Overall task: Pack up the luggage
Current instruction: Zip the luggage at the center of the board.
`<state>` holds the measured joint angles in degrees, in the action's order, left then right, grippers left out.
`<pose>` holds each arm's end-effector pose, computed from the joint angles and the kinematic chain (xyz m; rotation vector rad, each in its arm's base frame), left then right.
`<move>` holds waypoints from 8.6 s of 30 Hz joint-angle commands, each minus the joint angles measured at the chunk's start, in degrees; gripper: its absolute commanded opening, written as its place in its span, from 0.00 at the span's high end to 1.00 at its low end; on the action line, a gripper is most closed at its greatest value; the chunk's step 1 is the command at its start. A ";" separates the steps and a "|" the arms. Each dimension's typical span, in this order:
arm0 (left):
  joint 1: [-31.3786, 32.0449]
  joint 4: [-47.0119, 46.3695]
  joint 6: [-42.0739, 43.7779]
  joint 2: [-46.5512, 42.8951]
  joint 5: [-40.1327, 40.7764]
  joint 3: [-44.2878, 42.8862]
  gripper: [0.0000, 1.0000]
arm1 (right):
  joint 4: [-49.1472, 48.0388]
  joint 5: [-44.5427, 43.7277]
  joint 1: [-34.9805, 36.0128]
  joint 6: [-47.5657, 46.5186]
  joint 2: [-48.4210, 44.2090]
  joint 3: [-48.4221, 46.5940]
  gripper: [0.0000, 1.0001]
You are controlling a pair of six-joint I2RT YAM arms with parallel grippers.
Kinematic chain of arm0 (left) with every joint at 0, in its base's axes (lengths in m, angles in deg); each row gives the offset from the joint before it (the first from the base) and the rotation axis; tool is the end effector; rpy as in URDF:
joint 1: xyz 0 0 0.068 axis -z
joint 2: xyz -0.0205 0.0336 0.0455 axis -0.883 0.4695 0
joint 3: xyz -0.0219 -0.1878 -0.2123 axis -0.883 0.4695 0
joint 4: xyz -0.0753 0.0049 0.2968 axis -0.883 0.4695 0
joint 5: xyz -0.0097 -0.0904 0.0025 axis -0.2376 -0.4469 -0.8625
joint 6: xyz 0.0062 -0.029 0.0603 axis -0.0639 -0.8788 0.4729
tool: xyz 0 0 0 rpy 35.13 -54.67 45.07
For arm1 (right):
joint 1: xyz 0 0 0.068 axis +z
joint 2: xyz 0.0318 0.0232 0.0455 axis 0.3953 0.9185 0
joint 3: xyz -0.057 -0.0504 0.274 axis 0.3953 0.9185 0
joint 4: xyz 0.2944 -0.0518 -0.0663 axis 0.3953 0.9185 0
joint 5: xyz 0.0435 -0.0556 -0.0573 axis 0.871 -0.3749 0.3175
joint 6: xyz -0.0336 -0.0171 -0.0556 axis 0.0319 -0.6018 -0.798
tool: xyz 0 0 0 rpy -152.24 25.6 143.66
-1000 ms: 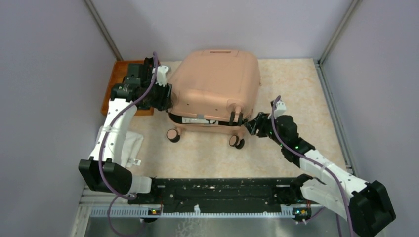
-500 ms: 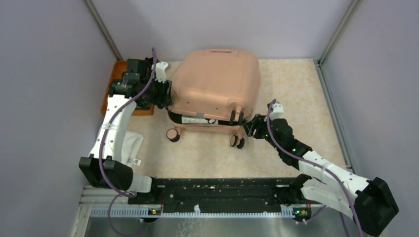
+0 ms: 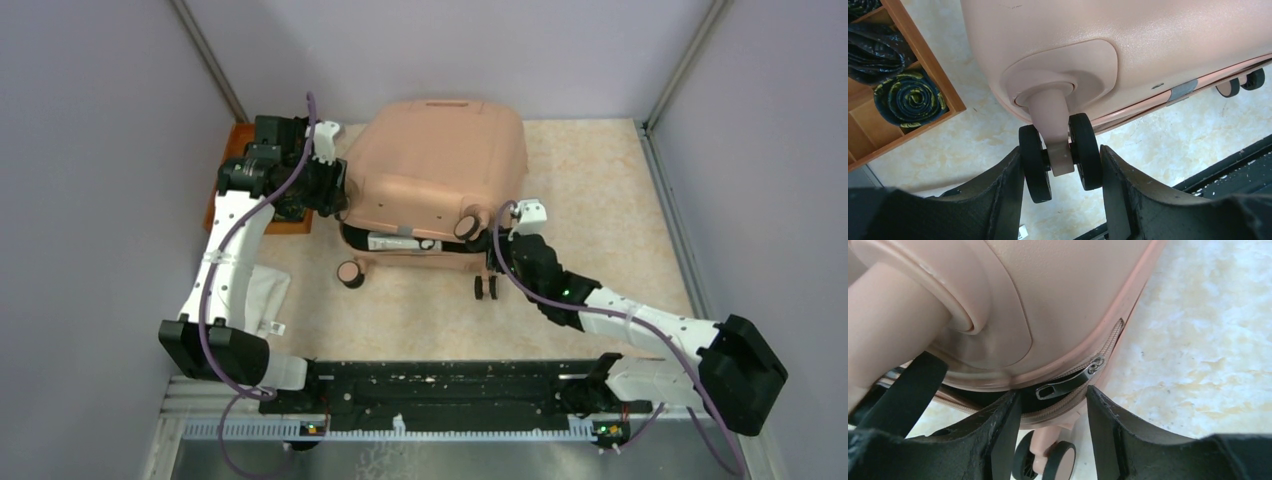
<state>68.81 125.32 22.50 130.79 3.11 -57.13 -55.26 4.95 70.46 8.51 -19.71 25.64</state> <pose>0.3276 -0.0556 0.4039 0.5317 2.3456 -0.3335 0.2169 0.1972 0.2187 -0.0974 1.9237 0.3451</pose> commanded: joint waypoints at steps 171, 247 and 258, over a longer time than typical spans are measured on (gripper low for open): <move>1.63 -19.17 -4.03 -16.93 -12.00 29.47 0.01 | -60.37 10.34 17.86 -22.96 46.38 -9.55 1.00; 3.98 -12.67 2.56 -10.41 -21.58 11.10 0.56 | -21.11 48.30 0.01 0.02 6.79 -8.28 0.48; 19.14 -6.71 18.44 -5.65 -17.26 16.14 0.58 | -1.53 43.54 -33.67 20.52 -25.73 8.72 0.08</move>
<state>80.13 116.67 31.16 126.18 -18.77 -44.76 -65.29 45.71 46.42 17.52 -46.51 31.54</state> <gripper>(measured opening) 0.439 0.899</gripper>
